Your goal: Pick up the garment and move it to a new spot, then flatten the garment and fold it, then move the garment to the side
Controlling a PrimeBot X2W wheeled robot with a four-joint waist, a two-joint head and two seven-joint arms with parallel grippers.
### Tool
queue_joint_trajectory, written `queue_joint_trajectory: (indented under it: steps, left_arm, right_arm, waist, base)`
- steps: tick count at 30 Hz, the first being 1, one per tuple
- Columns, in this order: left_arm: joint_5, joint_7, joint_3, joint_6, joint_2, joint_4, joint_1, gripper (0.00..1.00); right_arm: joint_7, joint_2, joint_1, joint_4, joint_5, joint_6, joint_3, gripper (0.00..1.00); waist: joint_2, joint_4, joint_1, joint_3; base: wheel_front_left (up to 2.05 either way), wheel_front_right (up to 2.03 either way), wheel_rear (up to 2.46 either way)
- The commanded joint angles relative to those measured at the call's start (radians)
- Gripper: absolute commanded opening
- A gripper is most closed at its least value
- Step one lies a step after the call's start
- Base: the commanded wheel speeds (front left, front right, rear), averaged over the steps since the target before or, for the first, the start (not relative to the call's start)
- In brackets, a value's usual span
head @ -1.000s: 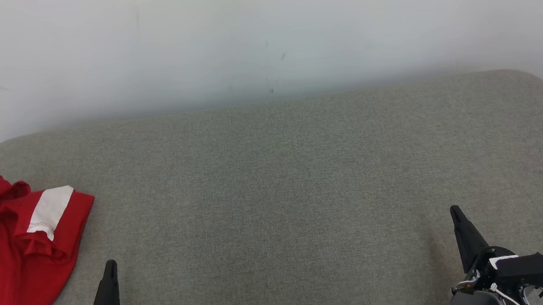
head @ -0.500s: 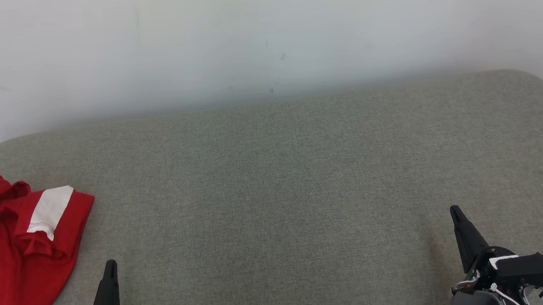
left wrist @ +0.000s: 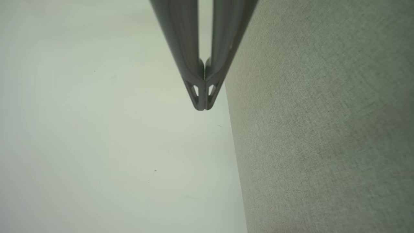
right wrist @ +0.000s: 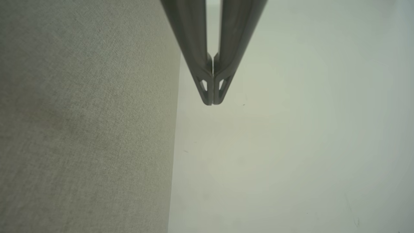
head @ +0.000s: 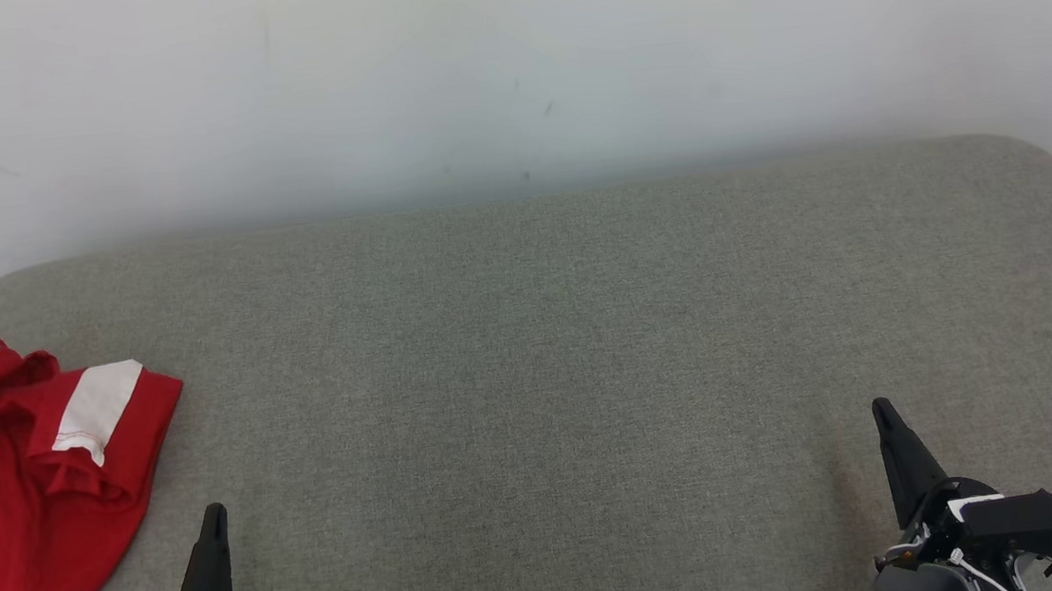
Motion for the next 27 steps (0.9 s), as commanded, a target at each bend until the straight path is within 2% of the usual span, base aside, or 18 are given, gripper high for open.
queue_joint_trajectory:
  steps: [1, 27]
  left_arm:
    - [-0.005, 0.0, 0.003, -0.004, 0.002, -0.003, -0.009, 0.0]
    - [-0.005, 0.0, 0.003, -0.004, 0.002, -0.003, -0.009, 0.0]
  right_arm:
    - [0.003, 0.002, -0.007, 0.0, 0.0, -0.002, 0.0, 0.0]
    - [0.003, 0.002, -0.007, 0.0, 0.0, -0.002, 0.0, 0.0]
  waist:
    - [0.0, 0.0, 0.0, 0.0]
    - [0.0, 0.0, 0.0, 0.0]
  base:
    - [0.0, 0.0, 0.0]
    - [0.0, 0.0, 0.0]
